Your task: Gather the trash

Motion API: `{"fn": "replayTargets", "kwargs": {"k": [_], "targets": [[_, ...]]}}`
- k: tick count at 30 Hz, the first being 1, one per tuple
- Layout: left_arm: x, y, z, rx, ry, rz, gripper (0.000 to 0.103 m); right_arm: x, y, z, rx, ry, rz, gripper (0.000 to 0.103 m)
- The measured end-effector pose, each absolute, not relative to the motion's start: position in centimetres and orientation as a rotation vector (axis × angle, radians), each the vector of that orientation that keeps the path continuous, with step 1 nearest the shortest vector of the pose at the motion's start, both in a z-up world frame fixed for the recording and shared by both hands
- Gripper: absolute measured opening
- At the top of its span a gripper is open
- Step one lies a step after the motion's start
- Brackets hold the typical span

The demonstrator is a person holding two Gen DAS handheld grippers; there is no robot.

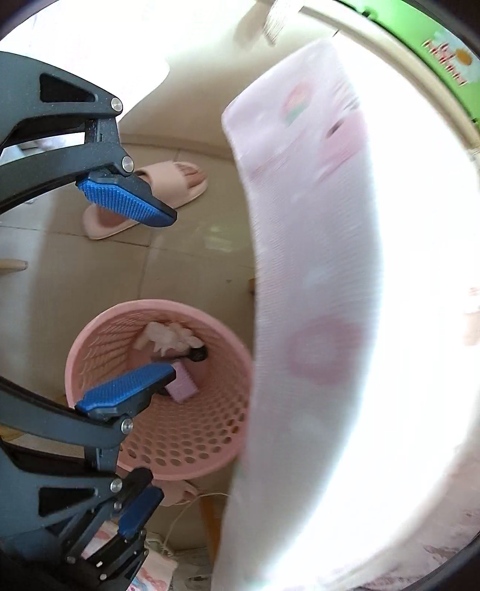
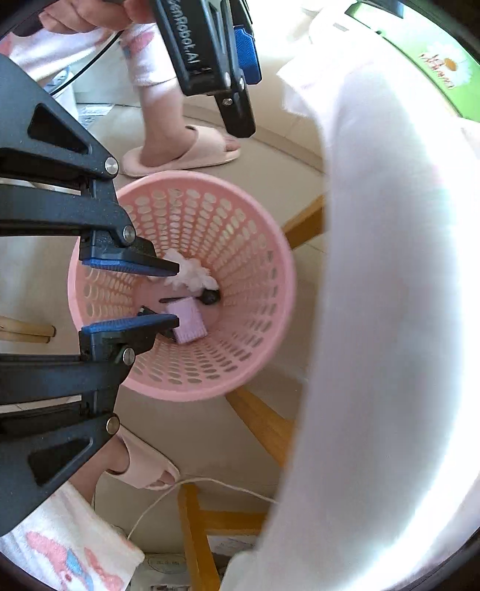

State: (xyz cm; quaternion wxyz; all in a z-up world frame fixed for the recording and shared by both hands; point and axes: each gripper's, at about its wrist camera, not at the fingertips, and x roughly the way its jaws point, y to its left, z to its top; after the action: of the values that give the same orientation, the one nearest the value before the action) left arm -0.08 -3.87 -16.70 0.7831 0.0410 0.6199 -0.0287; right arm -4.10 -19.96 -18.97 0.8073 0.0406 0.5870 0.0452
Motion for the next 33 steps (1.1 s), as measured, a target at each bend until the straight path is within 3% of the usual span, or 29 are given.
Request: {"fn": "replayTargets", "kwargs": {"k": [4, 8, 12, 19, 20, 33], "targets": [[-0.5, -3.6, -13.9, 0.075, 1.248, -0.076, 0.075, -4.8, -20.5, -15.1, 0.074, 1.131, 0.084, 0.027], [-1.1, -3.6, -11.1, 0.099, 1.147, -0.057, 0.080, -5.5, -21.0, -11.9, 0.098, 1.023, 0.086, 0.050], [-1.5, -3.4, -8.6, 0.093, 1.066, -0.051, 0.084, -6.1, -21.1, -9.1, 0.076, 0.940, 0.089, 0.055], [-3.0, -3.0, -3.7, 0.104, 0.861, -0.084, 0.096, -7.0, -22.2, -5.6, 0.093, 0.816, 0.051, 0.085], [-3.1, -2.7, -3.1, 0.084, 0.831, -0.080, 0.102, -7.2, -22.4, -5.2, 0.093, 0.793, 0.033, 0.086], [-3.5, -2.1, -2.5, 0.066, 0.785, -0.060, 0.102, -8.2, -23.6, -3.0, 0.071, 0.690, 0.003, 0.090]]}}
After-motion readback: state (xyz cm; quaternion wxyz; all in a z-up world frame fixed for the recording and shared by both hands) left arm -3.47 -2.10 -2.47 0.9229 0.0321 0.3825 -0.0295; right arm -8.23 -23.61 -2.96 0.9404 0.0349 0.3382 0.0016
